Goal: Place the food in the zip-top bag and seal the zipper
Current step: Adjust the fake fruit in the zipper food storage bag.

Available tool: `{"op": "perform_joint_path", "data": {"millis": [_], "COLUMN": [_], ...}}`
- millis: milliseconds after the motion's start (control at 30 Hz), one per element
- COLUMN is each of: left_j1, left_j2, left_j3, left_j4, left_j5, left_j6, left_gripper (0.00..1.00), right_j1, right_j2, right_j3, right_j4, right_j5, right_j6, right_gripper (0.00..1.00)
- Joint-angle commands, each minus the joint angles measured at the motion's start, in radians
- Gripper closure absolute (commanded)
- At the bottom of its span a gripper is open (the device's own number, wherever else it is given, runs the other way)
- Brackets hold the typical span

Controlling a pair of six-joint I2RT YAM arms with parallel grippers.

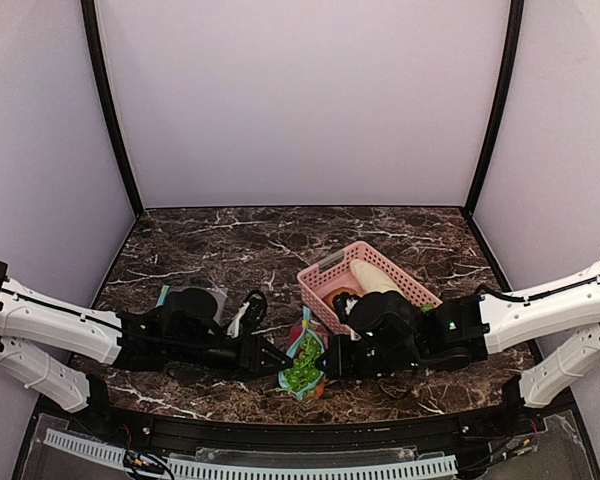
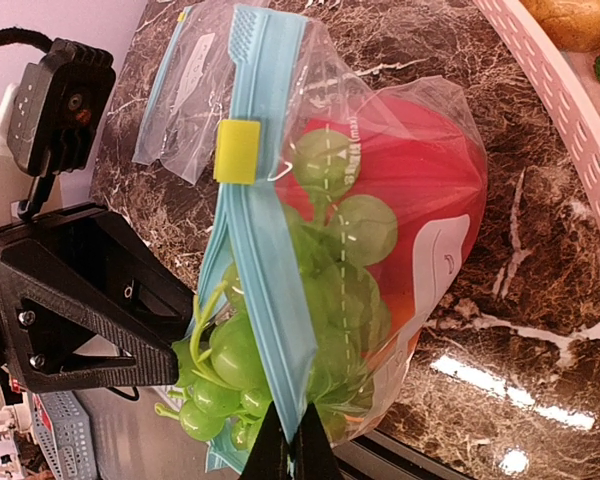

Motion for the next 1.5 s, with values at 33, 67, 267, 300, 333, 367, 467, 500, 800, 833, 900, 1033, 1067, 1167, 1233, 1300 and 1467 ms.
{"op": "perform_joint_path", "data": {"millis": [33, 67, 267, 300, 333, 367, 467, 500, 800, 833, 900, 1033, 1067, 1167, 1233, 1300, 1467], "left_j1": [0.003, 0.004, 0.004, 0.004, 0.004, 0.004, -0.001, -0.007, -0.087, -0.103, -0.127, -0.176, -0.188, -0.210, -0.216, -0.217, -0.216], "left_j2": [0.023, 0.027, 0.029, 0.029, 0.029, 0.030, 0.034, 0.037, 0.104, 0.111, 0.141, 0.224, 0.256, 0.317, 0.342, 0.331, 0.254], "left_j3": [-0.012, -0.013, 0.004, 0.008, 0.017, 0.022, 0.073, 0.088, 0.381, 0.412, 0.462, 0.595, 0.618, 0.725, 0.741, 0.711, 0.633], "left_j4": [0.055, 0.063, 0.036, 0.027, 0.010, 0.001, -0.100, -0.165, -0.652, -0.694, -0.762, -0.961, -0.999, -1.163, -1.187, -1.129, -0.979], "left_j5": [0.033, 0.035, 0.033, 0.032, 0.032, 0.031, 0.014, 0.006, -0.286, -0.327, -0.382, -0.534, -0.560, -0.679, -0.693, -0.670, -0.617], "left_j6": [-0.016, -0.019, -0.008, -0.001, 0.003, 0.013, 0.057, 0.090, 0.299, 0.313, 0.334, 0.366, 0.372, 0.370, 0.360, 0.347, 0.306], "left_gripper": [0.71, 0.72, 0.85, 0.89, 0.93, 0.95, 0.99, 0.99, 0.99, 0.99, 0.99, 0.99, 0.99, 0.99, 0.99, 0.99, 0.71], "right_j1": [0.010, 0.011, 0.011, 0.012, 0.011, 0.011, 0.012, 0.012, 0.043, 0.048, 0.053, 0.063, 0.065, 0.068, 0.068, 0.068, 0.068], "right_j2": [-0.006, -0.005, -0.002, -0.001, -0.001, -0.001, 0.001, 0.001, 0.082, 0.095, 0.114, 0.144, 0.150, 0.149, 0.139, 0.127, 0.109], "right_j3": [0.016, 0.016, 0.012, 0.012, 0.012, 0.012, 0.013, 0.015, 0.158, 0.176, 0.201, 0.243, 0.252, 0.250, 0.235, 0.225, 0.210], "right_j4": [0.039, 0.039, 0.041, 0.043, 0.042, 0.041, 0.036, 0.034, -0.118, -0.136, -0.151, -0.210, -0.239, -0.275, -0.275, -0.278, -0.291], "right_j5": [0.002, 0.003, 0.001, 0.001, 0.002, 0.005, 0.019, 0.024, 0.116, 0.128, 0.141, 0.170, 0.182, 0.198, 0.204, 0.215, 0.242], "right_j6": [-0.007, -0.007, -0.004, -0.004, -0.004, -0.004, -0.003, 0.000, 0.012, 0.024, 0.048, 0.088, 0.104, 0.154, 0.183, 0.198, 0.222], "right_gripper": [1.00, 1.00, 1.00, 1.00, 1.00, 1.00, 1.00, 1.00, 1.00, 1.00, 1.00, 1.00, 1.00, 1.00, 1.00, 1.00, 1.00]}}
